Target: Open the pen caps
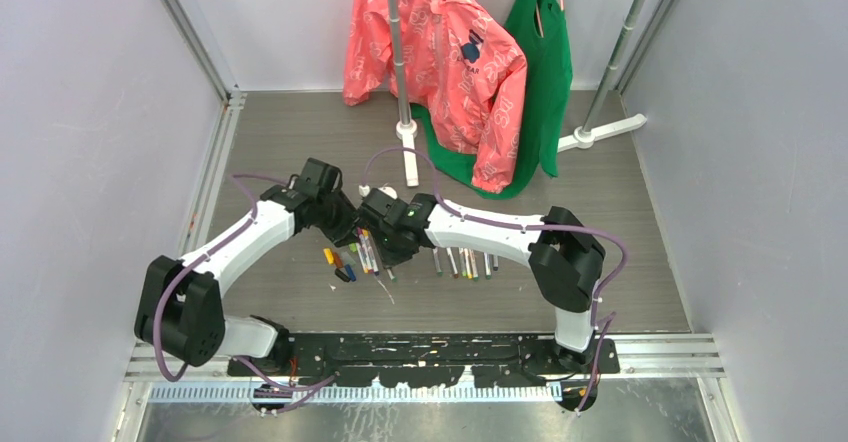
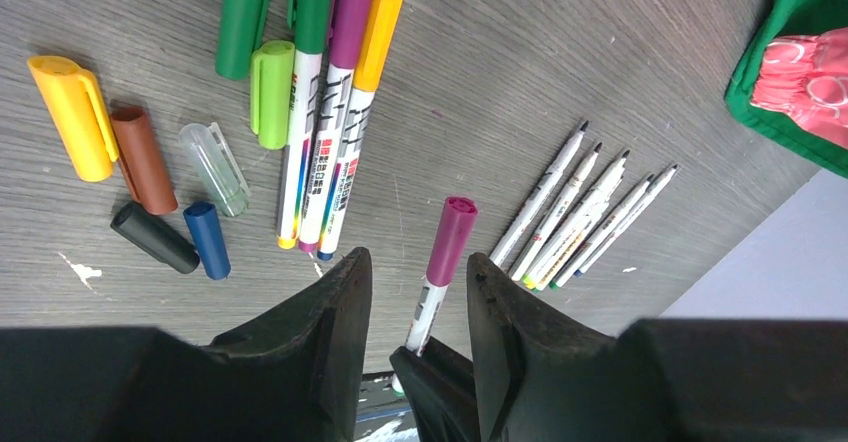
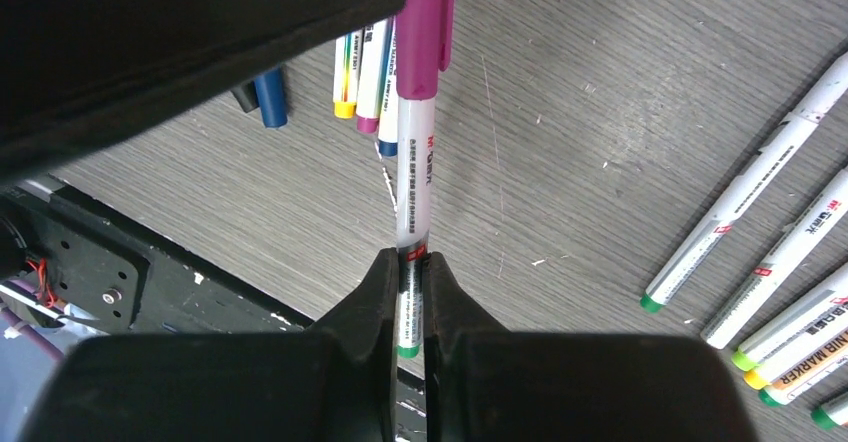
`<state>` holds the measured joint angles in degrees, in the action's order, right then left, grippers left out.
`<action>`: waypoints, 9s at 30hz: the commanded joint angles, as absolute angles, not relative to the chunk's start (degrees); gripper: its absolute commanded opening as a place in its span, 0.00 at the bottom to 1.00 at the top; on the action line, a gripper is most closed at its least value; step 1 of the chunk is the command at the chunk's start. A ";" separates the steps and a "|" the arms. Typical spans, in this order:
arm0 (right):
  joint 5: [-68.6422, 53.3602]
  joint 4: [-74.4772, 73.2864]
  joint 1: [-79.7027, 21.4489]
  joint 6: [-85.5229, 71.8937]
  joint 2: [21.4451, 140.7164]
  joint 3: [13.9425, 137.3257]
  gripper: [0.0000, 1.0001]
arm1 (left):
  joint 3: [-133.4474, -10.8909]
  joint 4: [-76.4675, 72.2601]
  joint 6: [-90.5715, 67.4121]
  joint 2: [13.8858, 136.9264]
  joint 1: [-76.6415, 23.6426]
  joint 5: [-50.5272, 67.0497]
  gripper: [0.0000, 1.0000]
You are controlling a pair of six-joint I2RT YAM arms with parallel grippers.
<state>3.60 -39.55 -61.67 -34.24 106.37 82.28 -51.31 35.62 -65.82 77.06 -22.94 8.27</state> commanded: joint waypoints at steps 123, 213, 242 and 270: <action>9.24 -36.85 -50.39 -30.81 98.79 66.62 0.10 | -59.64 52.79 -59.21 87.92 -19.95 -2.57 0.19; 6.07 -38.52 -57.39 -29.82 115.28 91.63 0.52 | -49.10 43.68 -63.99 48.70 -19.95 -2.30 0.95; 4.54 -39.88 -58.95 -31.82 123.05 99.34 0.52 | -49.96 46.32 -62.99 46.66 -19.95 -4.46 0.94; 11.59 -44.52 -60.35 -29.34 128.43 100.53 0.51 | -50.69 45.80 -61.84 47.65 -20.00 -5.33 0.93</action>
